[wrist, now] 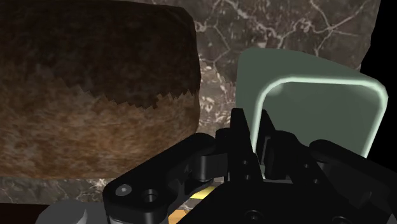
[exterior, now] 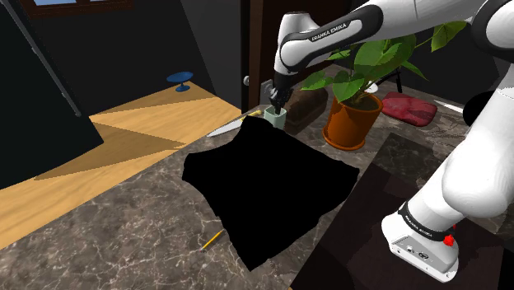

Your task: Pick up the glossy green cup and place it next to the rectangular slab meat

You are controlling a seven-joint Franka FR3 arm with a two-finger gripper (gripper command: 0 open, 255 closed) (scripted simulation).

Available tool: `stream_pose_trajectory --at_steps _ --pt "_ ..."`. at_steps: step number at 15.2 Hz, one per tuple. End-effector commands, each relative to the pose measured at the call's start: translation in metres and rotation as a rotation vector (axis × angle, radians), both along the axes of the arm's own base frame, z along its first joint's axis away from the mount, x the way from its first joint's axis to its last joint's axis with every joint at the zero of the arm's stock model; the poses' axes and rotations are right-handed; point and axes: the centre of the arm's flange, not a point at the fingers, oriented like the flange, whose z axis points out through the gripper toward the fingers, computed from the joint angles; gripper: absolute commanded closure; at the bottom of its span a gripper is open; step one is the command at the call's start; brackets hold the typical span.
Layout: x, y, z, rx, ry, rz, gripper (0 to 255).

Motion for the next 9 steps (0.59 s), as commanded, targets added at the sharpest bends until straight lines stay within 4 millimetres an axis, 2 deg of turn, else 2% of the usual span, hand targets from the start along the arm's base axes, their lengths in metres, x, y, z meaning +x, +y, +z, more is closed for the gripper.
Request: stream_pose_trajectory --at_steps 1,5,9 --pt "0.0 0.0 0.0 0.0 0.0 0.0 255" --pt "0.0 0.0 0.0 0.0 0.0 0.0 255" --pt "0.0 0.0 0.021 0.0 0.0 0.0 255"
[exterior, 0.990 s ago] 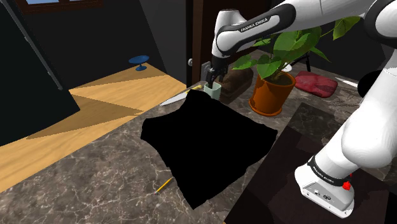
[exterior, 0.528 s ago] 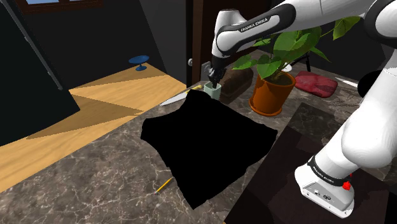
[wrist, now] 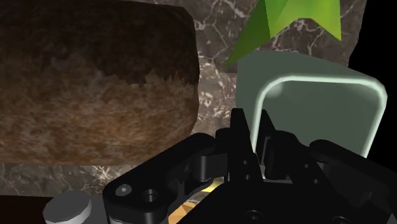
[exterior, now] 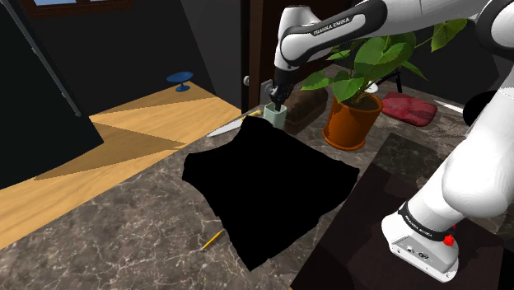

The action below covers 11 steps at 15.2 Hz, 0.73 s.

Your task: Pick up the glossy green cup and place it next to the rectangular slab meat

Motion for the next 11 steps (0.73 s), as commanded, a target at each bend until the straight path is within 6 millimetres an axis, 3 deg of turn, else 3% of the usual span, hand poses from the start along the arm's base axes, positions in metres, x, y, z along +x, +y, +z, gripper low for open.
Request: stream_pose_trajectory --at_steps 1,11 --pt "0.0 -0.001 0.01 0.0 0.0 0.0 255" --pt "0.0 -0.001 0.063 0.0 0.0 0.0 255"
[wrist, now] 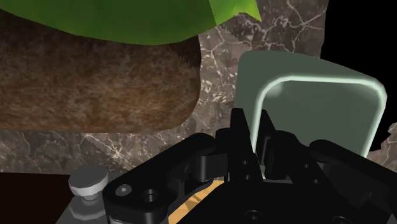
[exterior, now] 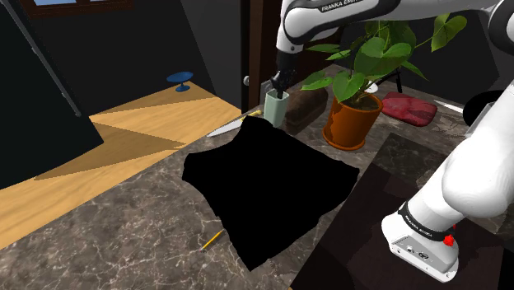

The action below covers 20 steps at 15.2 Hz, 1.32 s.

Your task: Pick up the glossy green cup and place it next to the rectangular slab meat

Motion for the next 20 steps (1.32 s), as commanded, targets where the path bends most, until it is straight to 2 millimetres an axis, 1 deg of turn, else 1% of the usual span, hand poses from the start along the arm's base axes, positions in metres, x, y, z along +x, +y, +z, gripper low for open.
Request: stream_pose_trajectory --at_steps 1,20 --pt "0.0 0.0 0.011 0.0 0.0 0.0 255" --pt "0.0 0.0 0.112 0.0 0.0 0.0 255"
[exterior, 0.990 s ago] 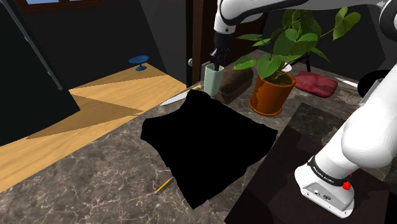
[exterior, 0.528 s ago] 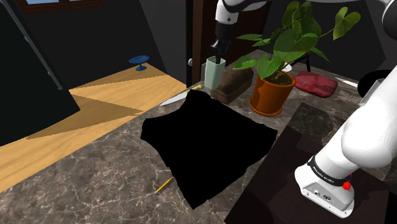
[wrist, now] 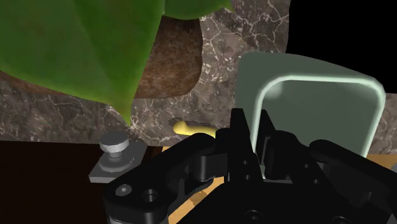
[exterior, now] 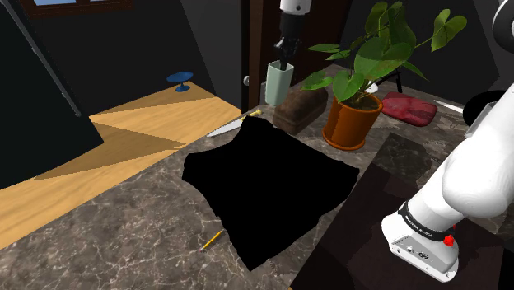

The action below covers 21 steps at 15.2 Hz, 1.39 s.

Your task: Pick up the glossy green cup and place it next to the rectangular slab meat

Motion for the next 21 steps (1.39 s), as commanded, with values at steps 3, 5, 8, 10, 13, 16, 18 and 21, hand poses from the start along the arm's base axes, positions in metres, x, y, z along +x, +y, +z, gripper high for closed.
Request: stream_pose_trajectory --at_steps 3,5,8,10,13,16,18,21 --pt "-0.001 0.0 0.021 0.0 0.0 0.0 255" --pt "-0.001 0.0 0.032 0.0 0.0 0.0 255" --pt "-0.009 -0.01 0.041 0.0 0.0 0.0 255" --pt "-0.024 -0.032 0.041 0.0 0.0 0.0 255" --pt "-0.048 -0.063 0.041 0.0 0.0 0.0 255" --pt "-0.071 -0.095 0.041 0.0 0.0 0.0 255" --pt "-0.087 -0.117 0.041 0.0 0.0 0.0 255" --pt "-0.11 -0.149 0.041 0.0 0.0 0.0 255"
